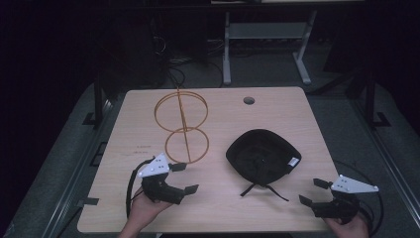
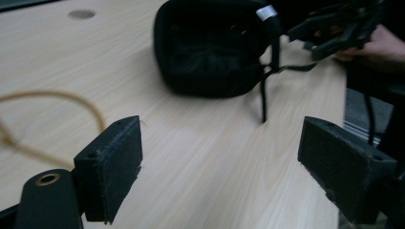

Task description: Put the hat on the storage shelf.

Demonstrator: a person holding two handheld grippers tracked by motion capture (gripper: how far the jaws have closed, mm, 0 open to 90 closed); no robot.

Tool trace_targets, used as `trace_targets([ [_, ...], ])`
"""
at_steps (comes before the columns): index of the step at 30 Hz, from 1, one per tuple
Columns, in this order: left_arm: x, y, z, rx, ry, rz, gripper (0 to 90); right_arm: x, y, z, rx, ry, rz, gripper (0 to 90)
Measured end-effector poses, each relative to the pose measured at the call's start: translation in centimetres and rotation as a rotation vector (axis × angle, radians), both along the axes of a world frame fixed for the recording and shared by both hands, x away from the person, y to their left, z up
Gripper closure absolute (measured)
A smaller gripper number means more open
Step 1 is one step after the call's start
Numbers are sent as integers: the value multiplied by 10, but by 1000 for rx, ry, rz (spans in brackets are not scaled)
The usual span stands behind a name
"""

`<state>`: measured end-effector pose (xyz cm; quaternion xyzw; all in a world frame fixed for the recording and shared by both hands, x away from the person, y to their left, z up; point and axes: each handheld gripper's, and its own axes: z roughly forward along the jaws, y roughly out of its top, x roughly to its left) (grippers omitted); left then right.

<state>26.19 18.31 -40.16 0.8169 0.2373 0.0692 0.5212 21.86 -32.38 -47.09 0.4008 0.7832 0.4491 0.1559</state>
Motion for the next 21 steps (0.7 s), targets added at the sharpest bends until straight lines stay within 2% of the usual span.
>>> trace_targets([
  [6, 5, -28, 16, -4, -22, -62, 147, 0, 0, 0, -4, -4, 1, 146],
  [12, 9, -52, 25, 6, -23, -107, 147, 0, 0, 2, -3, -6, -1, 146],
  [17, 11, -69, 34, 32, -39, -149, 147, 0, 0, 2, -2, -5, 1, 146],
  [21, 14, -82, 37, 36, -32, -174, 147, -1, 0, 2, -2, -10, 4, 146],
])
